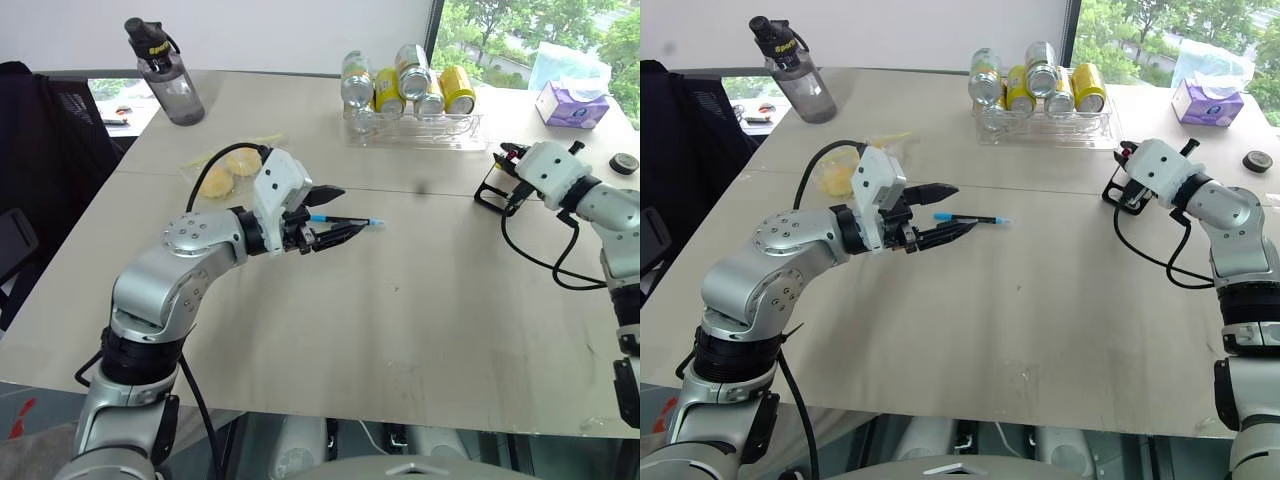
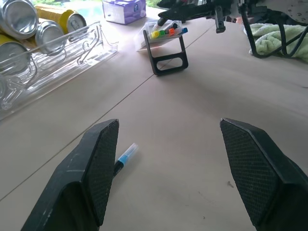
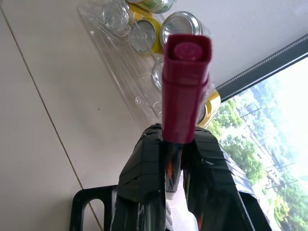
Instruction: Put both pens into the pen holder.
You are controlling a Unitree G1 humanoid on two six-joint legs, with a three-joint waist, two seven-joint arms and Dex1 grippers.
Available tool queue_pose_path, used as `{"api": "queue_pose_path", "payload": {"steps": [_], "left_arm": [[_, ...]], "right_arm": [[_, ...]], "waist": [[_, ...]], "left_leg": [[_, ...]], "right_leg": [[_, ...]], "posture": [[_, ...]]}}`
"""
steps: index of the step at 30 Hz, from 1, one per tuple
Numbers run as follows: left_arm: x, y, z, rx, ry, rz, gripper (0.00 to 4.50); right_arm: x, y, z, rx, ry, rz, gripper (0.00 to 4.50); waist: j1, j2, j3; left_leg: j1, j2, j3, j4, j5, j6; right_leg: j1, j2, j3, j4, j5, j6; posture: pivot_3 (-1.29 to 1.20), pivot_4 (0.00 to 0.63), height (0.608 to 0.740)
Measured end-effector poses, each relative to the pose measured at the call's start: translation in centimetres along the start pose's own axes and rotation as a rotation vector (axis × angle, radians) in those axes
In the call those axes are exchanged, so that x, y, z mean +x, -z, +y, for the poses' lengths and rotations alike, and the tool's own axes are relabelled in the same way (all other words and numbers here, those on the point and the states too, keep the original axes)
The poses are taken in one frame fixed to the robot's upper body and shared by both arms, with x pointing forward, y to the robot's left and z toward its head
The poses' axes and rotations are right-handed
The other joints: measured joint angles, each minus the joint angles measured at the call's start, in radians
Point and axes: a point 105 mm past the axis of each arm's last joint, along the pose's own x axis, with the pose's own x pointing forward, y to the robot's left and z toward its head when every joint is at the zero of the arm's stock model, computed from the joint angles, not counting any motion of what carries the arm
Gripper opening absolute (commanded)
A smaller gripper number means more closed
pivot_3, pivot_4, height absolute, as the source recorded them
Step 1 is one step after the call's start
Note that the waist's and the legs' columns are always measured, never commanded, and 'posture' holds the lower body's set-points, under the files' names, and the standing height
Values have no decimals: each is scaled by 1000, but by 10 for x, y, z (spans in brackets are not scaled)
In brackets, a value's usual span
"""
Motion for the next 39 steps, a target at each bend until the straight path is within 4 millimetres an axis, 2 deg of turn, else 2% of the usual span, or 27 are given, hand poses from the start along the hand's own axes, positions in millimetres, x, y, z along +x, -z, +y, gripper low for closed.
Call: {"api": "queue_pose_path", "payload": {"steps": [1, 3, 4, 5, 6, 8, 10, 11, 19, 21, 24, 27, 28, 32, 36, 37, 38, 39], "left_arm": [[0, 0, 0, 0, 0, 0, 3438], [0, 0, 0, 1, 0, 0, 3512], [0, 0, 0, 1, 0, 0, 3512], [0, 0, 0, 1, -1, 0, 3512], [0, 0, 0, 1, -1, 0, 3512], [0, -1, 1, 2, -4, -1, 3512], [0, -1, 1, 2, -11, -2, 3512], [0, -1, 2, 2, -14, -3, 3512], [-2, -2, 6, -7, -37, -12, 3512], [-2, -1, 7, -9, -42, -7, 3512], [-3, 5, 14, -13, -68, 9, 3512], [-7, 18, 23, -20, -101, 37, 3512], [-8, 26, 30, -25, -108, 48, 3512], [-10, 54, 54, -30, -130, 123, 3512], [-1, 64, 70, 18, -81, 152, 3512], [0, 64, 77, 40, -77, 153, 3512], [10, 66, 87, 77, -39, 166, 3512], [10, 68, 92, 86, -40, 184, 3512]], "right_arm": [[0, 0, -1, -3, 4, 2, 77], [2, 3, -3, -20, 18, 17, 1089], [2, 5, -4, -21, 21, 24, 1356], [3, 6, -4, -26, 23, 31, 1903], [3, 8, -3, -28, 20, 37, 2268], [4, 13, -1, -27, 12, 58, 3474], [4, 13, -1, -30, 11, 63, 4250], [5, 15, -2, -30, 15, 68, 4425], [6, 12, -7, -18, 41, 49, 4425], [9, 3, -8, 55, 61, -6, 4425], [12, -24, -5, 169, 34, -126, 4425], [7, -38, 14, 300, -74, -184, 4425], [-3, -39, 32, 377, -171, -182, 4425], [-24, -36, 75, 529, -378, -123, 4425], [-34, -41, 81, 568, -434, -92, 4425], [-35, -48, 82, 575, -451, -104, 4425], [-45, -45, 85, 612, -462, -71, 4425], [-47, -46, 87, 621, -472, -63, 4425]], "waist": [[0, 0, 0], [0, 0, 0], [0, 0, 0], [0, 0, 0], [0, 0, 0], [0, 0, 0], [0, 0, 0], [0, 0, 0], [0, 0, 0], [-2, 0, 0], [-2, 1, 0], [2, 1, 0], [12, 1, 0], [25, 1, 0], [27, 2, 0], [23, 1, 0], [28, 1, 0], [28, 1, 0]], "left_leg": [[0, 0, 0, 0, 0, 0], [0, 0, 0, 0, 0, 0], [0, 0, 0, 0, 0, 0], [0, 0, 0, 0, 0, 0], [0, 0, 0, 0, 0, 0], [0, 0, 0, 0, 0, 0], [0, 0, 0, 0, 0, 0], [0, 0, 0, 0, 0, 0], [0, 0, 0, 0, 0, 0], [0, 0, 0, 0, 0, -1], [1, 0, 0, 0, 1, -1], [0, 1, 0, 0, 1, -1], [0, 0, 0, 0, 1, -1], [0, 0, 0, 0, 0, -1], [0, 0, -1, 1, 0, 0], [0, 0, -1, 2, 0, 0], [-1, -1, -1, 2, 0, 0], [-1, -1, -2, 2, 0, 0]], "right_leg": [[0, 0, 0, 0, 0, 0], [0, 0, 0, 0, 0, 0], [0, 0, 0, 0, 0, 0], [0, 0, 0, 0, 0, 0], [0, 0, 0, 0, 0, 0], [0, 0, 0, 0, 0, 0], [0, 0, 0, 0, 0, 0], [0, 0, 0, 0, 0, 0], [0, 0, 0, 0, 0, 0], [0, 0, 0, 0, 0, 0], [0, 0, 0, 1, 0, 0], [0, 0, 0, 0, 0, 0], [0, 0, -1, 0, 0, 0], [0, 0, -1, 1, 0, 0], [0, 0, -1, 2, 0, 0], [0, 1, -1, 2, 0, 0], [0, 2, -2, 2, 0, 0], [0, 2, -3, 2, 0, 0]], "posture": [[0, 150, 739], [0, 150, 739], [0, 150, 739], [0, 150, 739], [0, 150, 739], [0, 150, 739], [0, 150, 739], [0, 150, 739], [0, 150, 739], [0, 150, 739], [0, 150, 739], [0, 150, 739], [0, 150, 739], [0, 150, 739], [0, 150, 739], [0, 150, 739], [0, 150, 739], [0, 150, 739]]}}
